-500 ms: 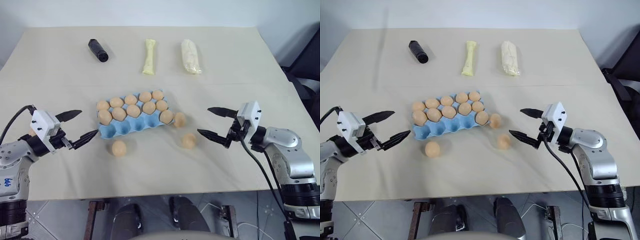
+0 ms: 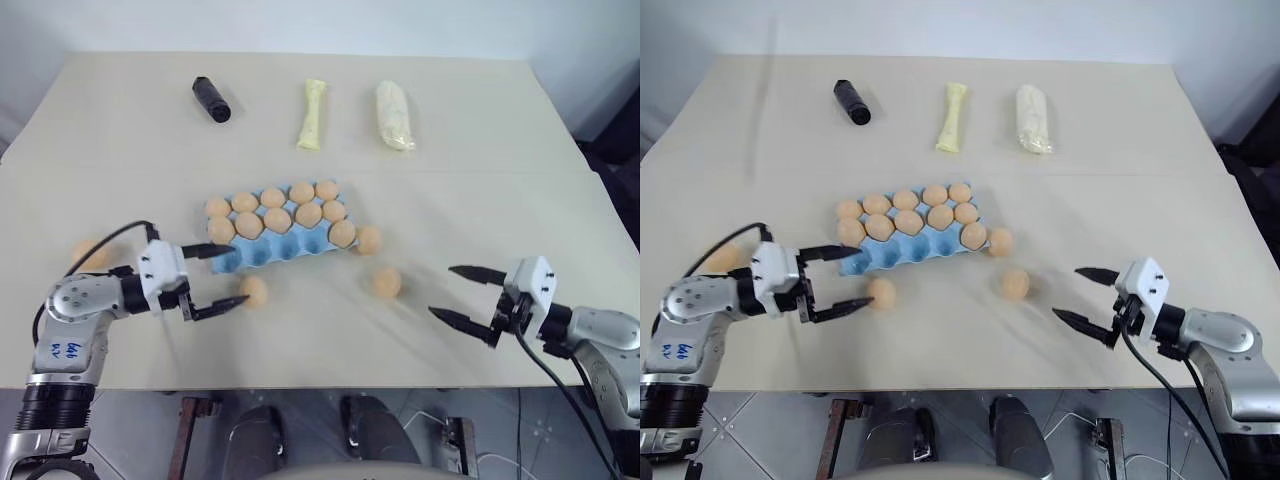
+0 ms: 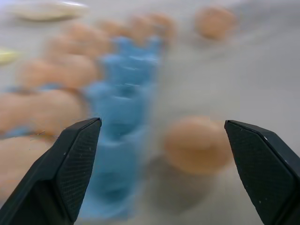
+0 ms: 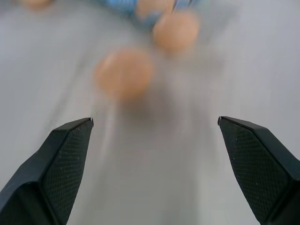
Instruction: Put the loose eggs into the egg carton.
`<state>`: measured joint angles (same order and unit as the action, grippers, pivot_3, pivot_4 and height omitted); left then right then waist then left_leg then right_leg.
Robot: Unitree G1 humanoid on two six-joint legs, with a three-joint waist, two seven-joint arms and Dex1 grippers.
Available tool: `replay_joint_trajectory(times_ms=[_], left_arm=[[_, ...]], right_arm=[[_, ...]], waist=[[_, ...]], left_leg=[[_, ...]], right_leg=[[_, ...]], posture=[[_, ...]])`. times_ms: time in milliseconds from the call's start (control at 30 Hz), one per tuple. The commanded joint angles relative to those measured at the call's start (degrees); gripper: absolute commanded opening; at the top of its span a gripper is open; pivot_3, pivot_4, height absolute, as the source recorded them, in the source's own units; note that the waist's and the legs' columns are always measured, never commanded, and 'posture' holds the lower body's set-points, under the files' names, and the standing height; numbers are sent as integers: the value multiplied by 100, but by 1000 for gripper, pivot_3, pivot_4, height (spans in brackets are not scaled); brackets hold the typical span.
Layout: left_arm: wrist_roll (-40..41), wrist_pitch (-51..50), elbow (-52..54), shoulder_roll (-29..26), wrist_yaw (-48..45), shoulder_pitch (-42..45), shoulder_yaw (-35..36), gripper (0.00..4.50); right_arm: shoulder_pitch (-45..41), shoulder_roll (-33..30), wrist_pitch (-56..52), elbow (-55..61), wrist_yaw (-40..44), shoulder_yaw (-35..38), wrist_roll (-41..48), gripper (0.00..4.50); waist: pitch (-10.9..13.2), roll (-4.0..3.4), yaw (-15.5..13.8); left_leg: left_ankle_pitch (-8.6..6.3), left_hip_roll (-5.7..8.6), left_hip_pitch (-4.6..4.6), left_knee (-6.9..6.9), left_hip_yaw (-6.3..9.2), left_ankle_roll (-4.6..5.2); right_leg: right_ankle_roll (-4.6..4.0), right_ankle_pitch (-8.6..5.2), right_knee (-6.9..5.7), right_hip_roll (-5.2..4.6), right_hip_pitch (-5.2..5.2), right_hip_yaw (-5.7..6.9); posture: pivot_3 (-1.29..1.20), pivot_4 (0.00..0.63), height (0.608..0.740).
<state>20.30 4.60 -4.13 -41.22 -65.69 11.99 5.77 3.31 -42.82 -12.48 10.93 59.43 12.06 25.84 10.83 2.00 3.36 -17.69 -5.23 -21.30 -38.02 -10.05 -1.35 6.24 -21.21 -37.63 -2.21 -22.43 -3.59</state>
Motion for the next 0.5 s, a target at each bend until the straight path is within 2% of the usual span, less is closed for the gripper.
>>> replay_joint_trajectory(times_ms=[33,233,500], left_arm=[[70,92,-104,4,-154,190,-4,4479],[94,90,-172,18,-270,204,-8,4479],[93,73,47,14,-186,-21,78,4479]], right_arm=[[-133,84,164,316,-139,-236,-200,4500],[-825,554,92,72,-629,-1060,-789,4500],[-1640,1116,312,-750,-823,-1598,-1190,4500]], waist=[[0,0,51],[0,0,139],[0,0,128]], left_leg=[[4,-1,4,-2,-2,3],[17,-11,8,-5,4,5],[16,-11,1,-5,5,7]], right_leg=[[-2,2,-4,1,1,-2],[-16,18,-18,-8,0,3],[-11,20,-19,-7,-6,12]], posture=[[0,150,740],[0,150,740],[0,150,740]])
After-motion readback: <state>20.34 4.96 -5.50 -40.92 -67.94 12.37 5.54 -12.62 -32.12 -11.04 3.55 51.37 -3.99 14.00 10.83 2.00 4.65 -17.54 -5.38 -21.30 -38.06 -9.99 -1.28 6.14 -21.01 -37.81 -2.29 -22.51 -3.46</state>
